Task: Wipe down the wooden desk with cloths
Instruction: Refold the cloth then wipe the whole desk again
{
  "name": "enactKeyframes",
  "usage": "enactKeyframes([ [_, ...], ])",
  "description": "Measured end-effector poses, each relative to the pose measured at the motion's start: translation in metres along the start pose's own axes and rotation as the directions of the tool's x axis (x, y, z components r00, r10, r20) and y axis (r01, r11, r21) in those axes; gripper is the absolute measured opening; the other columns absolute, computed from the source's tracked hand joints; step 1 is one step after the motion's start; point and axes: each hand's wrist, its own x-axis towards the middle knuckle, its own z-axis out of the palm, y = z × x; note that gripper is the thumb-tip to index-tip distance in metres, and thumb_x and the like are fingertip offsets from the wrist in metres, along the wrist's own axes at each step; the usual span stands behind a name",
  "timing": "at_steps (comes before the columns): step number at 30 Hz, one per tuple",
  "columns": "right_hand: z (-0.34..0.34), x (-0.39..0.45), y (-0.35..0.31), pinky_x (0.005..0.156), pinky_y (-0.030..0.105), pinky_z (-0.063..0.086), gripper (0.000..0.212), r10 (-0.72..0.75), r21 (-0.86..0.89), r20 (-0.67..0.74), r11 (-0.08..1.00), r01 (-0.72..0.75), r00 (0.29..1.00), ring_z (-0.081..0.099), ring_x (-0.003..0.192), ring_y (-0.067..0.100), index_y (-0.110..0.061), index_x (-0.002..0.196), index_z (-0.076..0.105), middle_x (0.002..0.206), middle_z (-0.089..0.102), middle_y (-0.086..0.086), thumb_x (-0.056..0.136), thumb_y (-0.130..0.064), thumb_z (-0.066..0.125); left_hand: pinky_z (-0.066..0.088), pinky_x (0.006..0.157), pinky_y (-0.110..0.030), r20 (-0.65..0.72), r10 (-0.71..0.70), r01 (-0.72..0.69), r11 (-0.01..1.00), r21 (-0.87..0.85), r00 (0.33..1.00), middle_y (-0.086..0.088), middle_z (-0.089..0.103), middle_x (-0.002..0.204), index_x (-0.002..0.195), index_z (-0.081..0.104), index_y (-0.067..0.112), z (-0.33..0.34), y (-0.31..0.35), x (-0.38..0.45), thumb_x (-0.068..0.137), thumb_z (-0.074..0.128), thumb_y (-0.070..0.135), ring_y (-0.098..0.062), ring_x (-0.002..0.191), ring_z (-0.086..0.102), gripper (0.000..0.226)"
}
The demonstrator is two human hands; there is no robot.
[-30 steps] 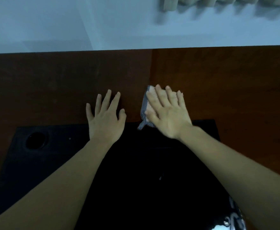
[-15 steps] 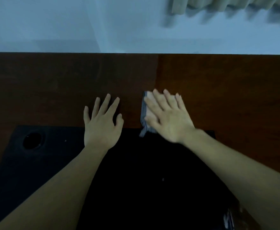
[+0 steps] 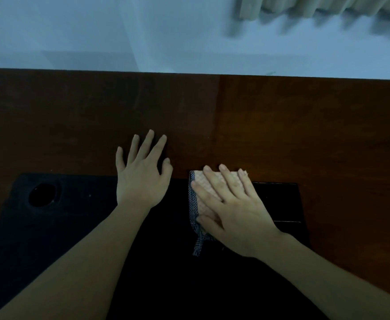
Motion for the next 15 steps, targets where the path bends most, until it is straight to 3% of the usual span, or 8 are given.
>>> enactKeyframes([
  [3,-0.013,0.021,0.007,0.124,0.055,-0.001,0.07,0.045,-0.02,-0.022,0.999,-0.045,0.999,0.002,0.156,0.031,-0.037,0.162,0.007,0.171,0.004,0.001,0.099,-0.067,0.018,-0.006,0.125,-0.051,0.018,0.007,-0.007,1.0,-0.004,1.0,0.01,0.004,0.17,0.16,0.016,0.039,-0.001,-0.001,0.0,0.104,0.029,0.048,-0.018,0.157,-0.005,0.059],
  [7,-0.034,0.077,0.034,0.123,0.053,-0.012,0.067,0.238,-0.044,-0.02,0.97,-0.238,0.971,-0.015,0.155,0.028,-0.04,0.159,-0.012,0.17,-0.015,-0.002,0.1,-0.066,0.006,-0.007,0.125,-0.05,0.04,0.005,-0.004,1.0,-0.023,0.999,0.011,0.003,0.17,0.16,0.015,0.041,-0.003,-0.002,0.001,0.104,0.029,0.048,-0.016,0.156,-0.007,0.058],
  [11,-0.041,0.108,0.048,0.123,0.054,-0.011,0.068,0.326,-0.005,-0.05,0.945,-0.326,0.944,-0.013,0.155,0.03,-0.039,0.161,-0.006,0.17,-0.011,0.0,0.101,-0.066,0.009,-0.009,0.124,-0.05,0.029,0.019,-0.019,1.0,-0.025,0.999,0.011,0.003,0.17,0.16,0.015,0.04,-0.003,-0.001,0.001,0.104,0.03,0.047,-0.017,0.157,-0.007,0.058],
  [15,-0.033,0.083,0.026,0.123,0.055,-0.012,0.068,0.36,-0.005,-0.028,0.933,-0.36,0.933,-0.015,0.155,0.031,-0.036,0.161,-0.008,0.17,-0.013,0.002,0.101,-0.063,0.008,-0.008,0.125,-0.051,0.055,0.018,-0.016,0.999,-0.036,0.998,0.011,0.002,0.17,0.161,0.014,0.039,-0.007,0.0,0.001,0.105,0.029,0.047,-0.018,0.156,-0.008,0.058],
])
